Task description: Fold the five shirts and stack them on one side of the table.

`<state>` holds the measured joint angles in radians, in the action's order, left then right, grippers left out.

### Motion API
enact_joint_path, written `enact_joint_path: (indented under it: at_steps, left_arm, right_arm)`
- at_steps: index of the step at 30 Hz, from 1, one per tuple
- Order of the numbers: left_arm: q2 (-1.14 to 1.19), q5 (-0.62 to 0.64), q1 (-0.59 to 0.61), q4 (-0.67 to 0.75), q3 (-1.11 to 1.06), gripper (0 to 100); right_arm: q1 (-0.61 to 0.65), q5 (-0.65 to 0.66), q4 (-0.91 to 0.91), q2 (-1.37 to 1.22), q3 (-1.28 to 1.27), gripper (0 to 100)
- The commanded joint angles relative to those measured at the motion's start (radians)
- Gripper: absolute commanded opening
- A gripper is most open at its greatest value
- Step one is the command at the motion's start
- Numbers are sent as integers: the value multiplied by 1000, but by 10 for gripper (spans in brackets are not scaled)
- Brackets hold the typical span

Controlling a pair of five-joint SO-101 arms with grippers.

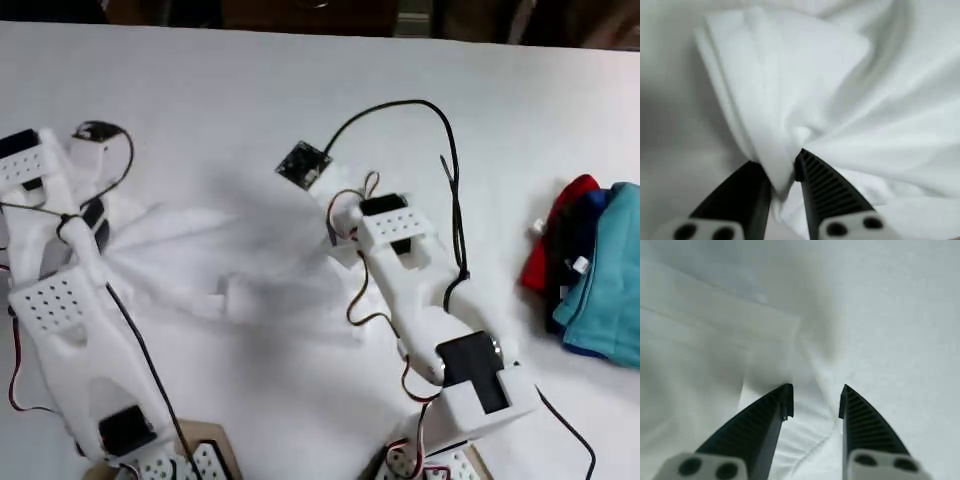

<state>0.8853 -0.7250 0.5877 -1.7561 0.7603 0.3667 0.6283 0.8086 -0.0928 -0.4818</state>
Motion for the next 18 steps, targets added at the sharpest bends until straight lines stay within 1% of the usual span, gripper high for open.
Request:
enact_joint_path:
  at_steps: [1, 7, 12, 15, 18]
  left_arm:
    - [-15, 38, 21, -29, 102, 24]
    - [-31, 60, 21, -29, 113, 24]
    - [-164, 97, 14, -31, 105, 24]
    - [-276, 97, -29, -31, 41, 24]
    - [-408, 126, -97, -31, -65, 24]
  right_arm:
    - [-7, -14, -39, 4, -14, 163]
    - [-13, -14, -41, 5, -15, 163]
    - [-13, -20, -42, 8, -15, 163]
    - [-13, -68, -42, 12, -15, 163]
    - [-13, -78, -44, 12, -15, 163]
